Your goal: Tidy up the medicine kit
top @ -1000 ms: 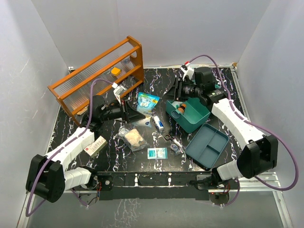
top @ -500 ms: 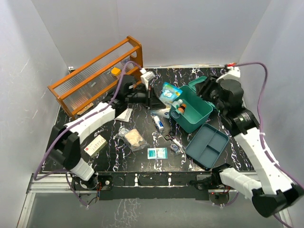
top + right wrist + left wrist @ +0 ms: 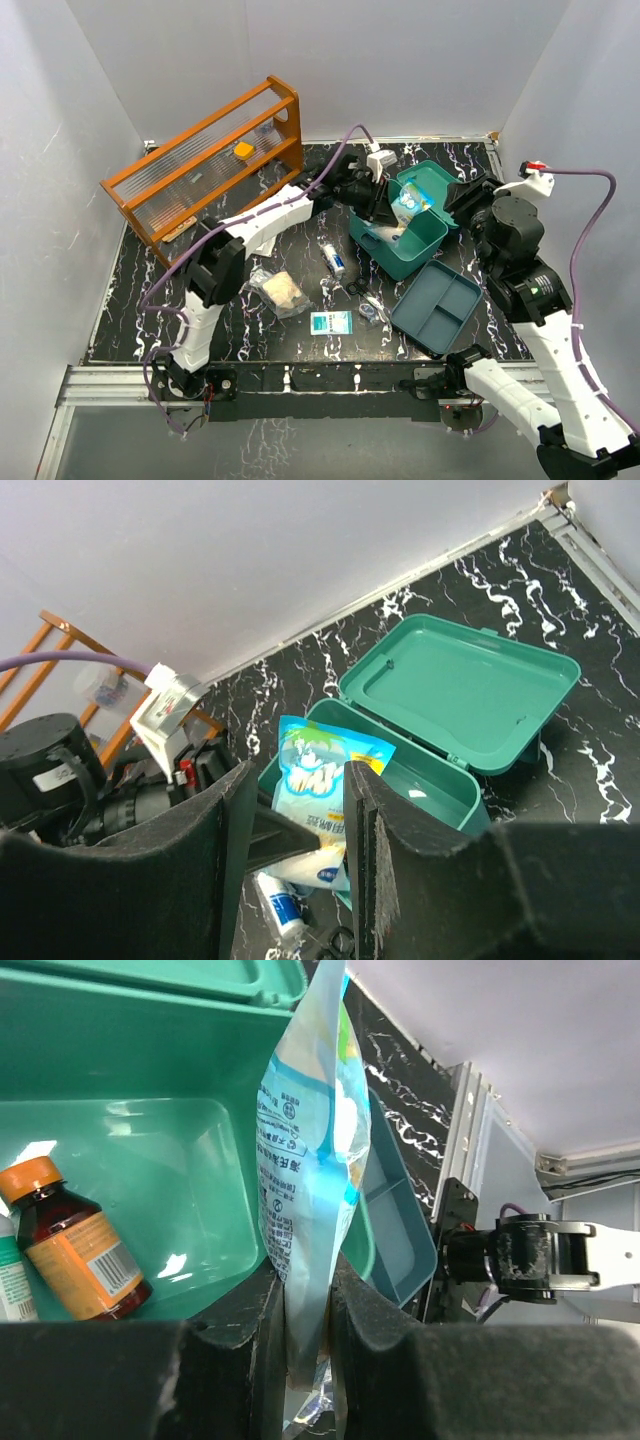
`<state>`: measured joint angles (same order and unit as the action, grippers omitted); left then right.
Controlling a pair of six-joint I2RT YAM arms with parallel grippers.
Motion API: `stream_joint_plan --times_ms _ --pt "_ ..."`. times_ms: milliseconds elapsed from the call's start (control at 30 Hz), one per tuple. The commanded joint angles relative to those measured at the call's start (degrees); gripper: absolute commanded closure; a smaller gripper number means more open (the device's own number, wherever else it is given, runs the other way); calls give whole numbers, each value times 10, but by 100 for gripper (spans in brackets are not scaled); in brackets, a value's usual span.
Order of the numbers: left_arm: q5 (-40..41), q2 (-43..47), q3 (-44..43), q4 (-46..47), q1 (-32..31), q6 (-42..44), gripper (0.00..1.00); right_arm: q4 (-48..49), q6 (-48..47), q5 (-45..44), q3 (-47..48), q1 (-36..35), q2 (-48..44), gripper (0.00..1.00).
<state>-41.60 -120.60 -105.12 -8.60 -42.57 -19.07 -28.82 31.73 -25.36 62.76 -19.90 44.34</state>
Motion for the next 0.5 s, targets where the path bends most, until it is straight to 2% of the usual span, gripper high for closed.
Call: stream_joint_plan --times_ms 0,67,133,467 --pt "5 -17 -50 -19 0 0 88 -14 17 0 11 0 6 62" --pt "1 -33 -51 13 -1 -16 88 -17 26 5 4 0 4 62" --pt "6 -57 -68 7 -2 -28 89 -18 35 8 -3 0 4 62" --pt "20 -77 -116 -140 -16 19 88 -23 46 15 -10 0 15 62"
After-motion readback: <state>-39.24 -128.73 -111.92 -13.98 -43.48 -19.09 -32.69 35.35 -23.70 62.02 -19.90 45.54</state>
